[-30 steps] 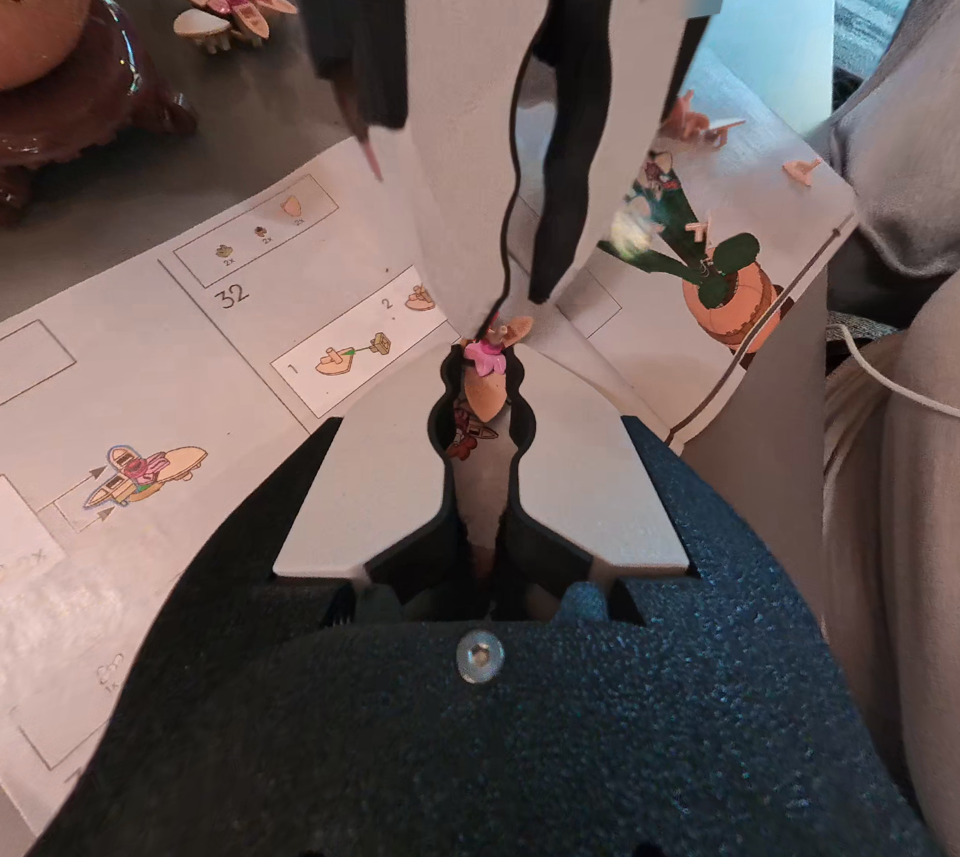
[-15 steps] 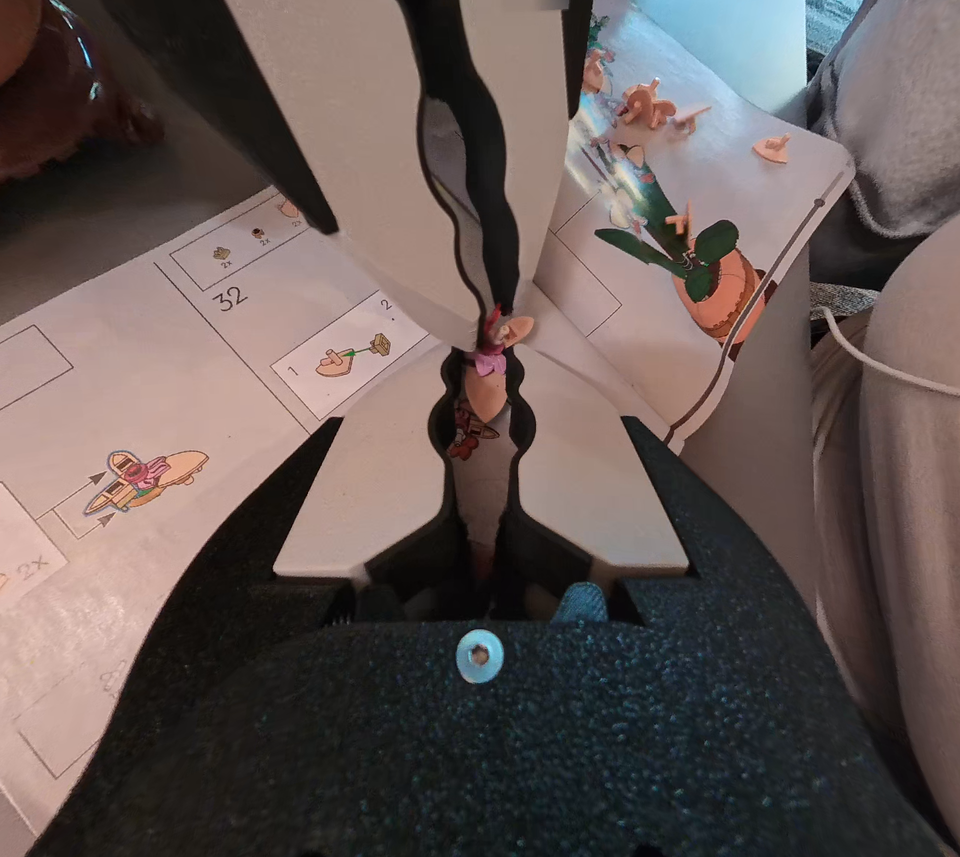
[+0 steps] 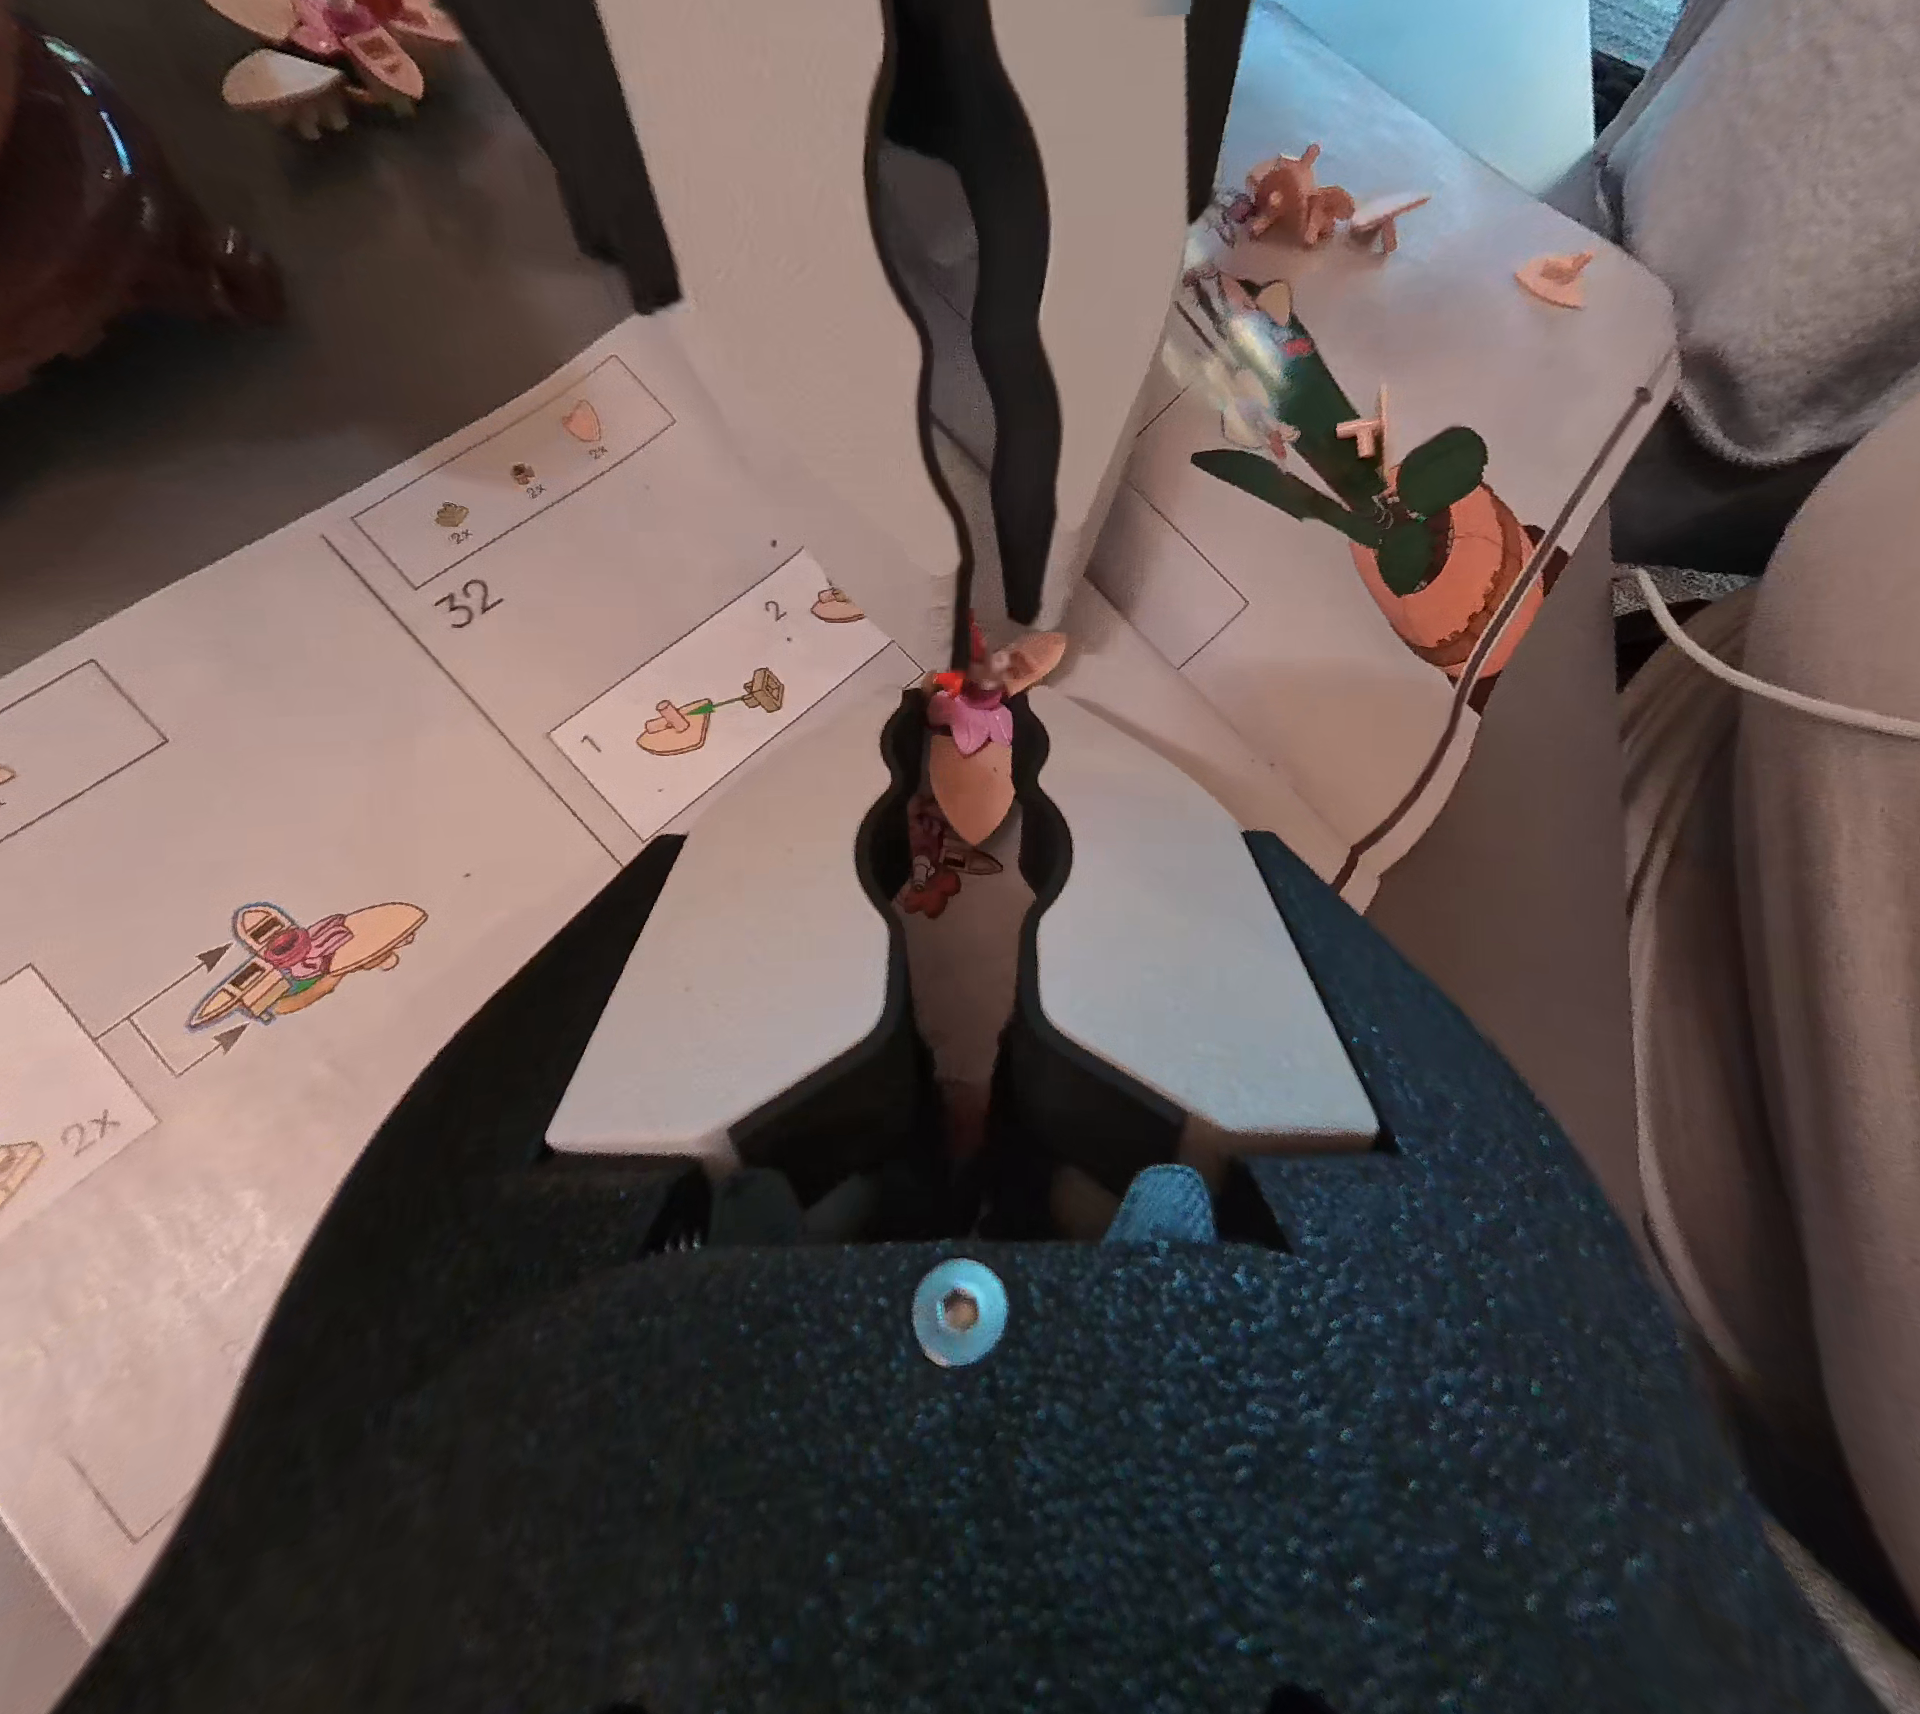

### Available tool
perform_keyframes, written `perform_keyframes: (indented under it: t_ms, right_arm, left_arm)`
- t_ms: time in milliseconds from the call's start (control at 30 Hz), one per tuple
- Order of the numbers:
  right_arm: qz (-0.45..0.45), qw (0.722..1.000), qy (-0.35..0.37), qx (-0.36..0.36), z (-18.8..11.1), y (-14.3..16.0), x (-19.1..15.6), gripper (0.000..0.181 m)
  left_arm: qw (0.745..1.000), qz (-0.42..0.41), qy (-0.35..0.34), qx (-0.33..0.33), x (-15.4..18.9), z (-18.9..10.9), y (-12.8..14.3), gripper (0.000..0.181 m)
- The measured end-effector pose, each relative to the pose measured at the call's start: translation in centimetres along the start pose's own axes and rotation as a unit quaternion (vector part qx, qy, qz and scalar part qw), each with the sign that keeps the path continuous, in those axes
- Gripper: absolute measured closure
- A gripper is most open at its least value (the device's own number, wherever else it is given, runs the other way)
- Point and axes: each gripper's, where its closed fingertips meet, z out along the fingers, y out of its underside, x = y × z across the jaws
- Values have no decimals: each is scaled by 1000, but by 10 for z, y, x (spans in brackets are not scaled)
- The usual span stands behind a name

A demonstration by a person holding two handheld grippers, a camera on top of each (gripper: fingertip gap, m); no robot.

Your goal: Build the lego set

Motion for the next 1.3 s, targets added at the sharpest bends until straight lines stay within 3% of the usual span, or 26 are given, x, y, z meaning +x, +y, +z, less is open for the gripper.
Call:
perform_keyframes:
  t_ms: [267, 567, 767, 1067, 1300]
  right_arm:
    - [-48, 992, -118, 6, 9, -4, -7, 169]
    - [-78, 987, -137, 8, 11, -4, -12, 166]
    - [-113, 988, -109, 10, 12, -3, -9, 171]
    - [20, 999, -24, 26, 13, -3, -7, 173]
    - [149, 986, 73, 22, 11, 1, -5, 173]
  left_arm:
    - [999, 29, 40, -10, 10, 0, 3, 165]
    - [997, 47, 65, -16, 12, -1, 4, 165]
    - [997, 45, 63, -15, 12, -1, 4, 165]
    - [999, 28, 28, -7, 11, -1, 4, 165]
    - [1000, -6, -14, 3, 10, -1, 3, 165]
